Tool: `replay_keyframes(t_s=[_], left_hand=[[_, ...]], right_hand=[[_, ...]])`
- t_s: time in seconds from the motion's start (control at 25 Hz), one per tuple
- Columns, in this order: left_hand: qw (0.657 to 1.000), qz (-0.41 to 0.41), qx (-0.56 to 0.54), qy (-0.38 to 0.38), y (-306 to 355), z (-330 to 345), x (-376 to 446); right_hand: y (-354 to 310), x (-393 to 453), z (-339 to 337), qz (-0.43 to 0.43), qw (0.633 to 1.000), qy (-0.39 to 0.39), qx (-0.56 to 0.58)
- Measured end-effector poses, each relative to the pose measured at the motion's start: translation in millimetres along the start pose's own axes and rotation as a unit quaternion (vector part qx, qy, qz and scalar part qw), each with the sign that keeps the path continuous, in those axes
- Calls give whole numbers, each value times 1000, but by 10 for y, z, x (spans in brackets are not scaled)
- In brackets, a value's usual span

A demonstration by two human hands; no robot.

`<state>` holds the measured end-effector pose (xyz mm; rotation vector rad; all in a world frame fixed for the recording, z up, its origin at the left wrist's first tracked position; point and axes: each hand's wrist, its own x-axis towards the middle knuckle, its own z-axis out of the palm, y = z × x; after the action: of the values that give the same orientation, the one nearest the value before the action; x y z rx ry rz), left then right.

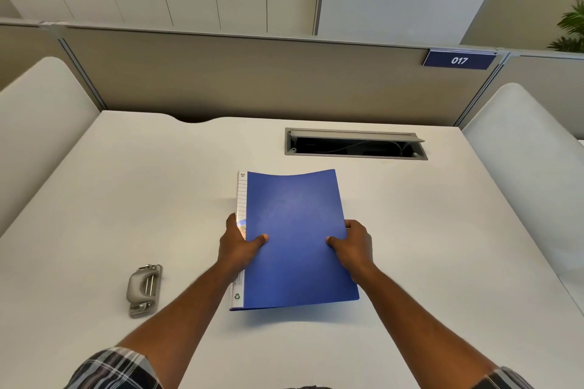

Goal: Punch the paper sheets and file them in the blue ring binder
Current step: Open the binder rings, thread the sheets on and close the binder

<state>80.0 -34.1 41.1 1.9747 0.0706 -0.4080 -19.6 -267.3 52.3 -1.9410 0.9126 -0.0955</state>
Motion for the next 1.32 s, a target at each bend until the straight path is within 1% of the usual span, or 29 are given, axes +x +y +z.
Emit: replay_keyframes(t_s=[0.2,0.28,0.4,0.6,0.72,0.96,1.08,1.32], left_hand=[[999,10,25,16,103,-328,460],[999,12,44,29,175,-476,678],[999,10,43,31,247,-703,1007],[997,9,64,34,292,-1018,1626],[997,12,77,29,281,-1143,2022],[996,17,91,-5,302,-1274,2685],[994,21,107,9,265,-1323,2948],[986,22,148,74,124,-1454,3302]], right_hand=[[-385,172,342,-30,999,14,25],[-557,284,494,-24,999,15,45],[-826,481,737,-13,997,16,70],[-1212,882,1204,4,997,18,74],[-1374,1144,1480,12,997,15,75],[-1581,1671,1965,33,997,7,72],[-1657,1849,2159,34,998,2,61],[-1845,2069,2555,4,1000,6,-12]])
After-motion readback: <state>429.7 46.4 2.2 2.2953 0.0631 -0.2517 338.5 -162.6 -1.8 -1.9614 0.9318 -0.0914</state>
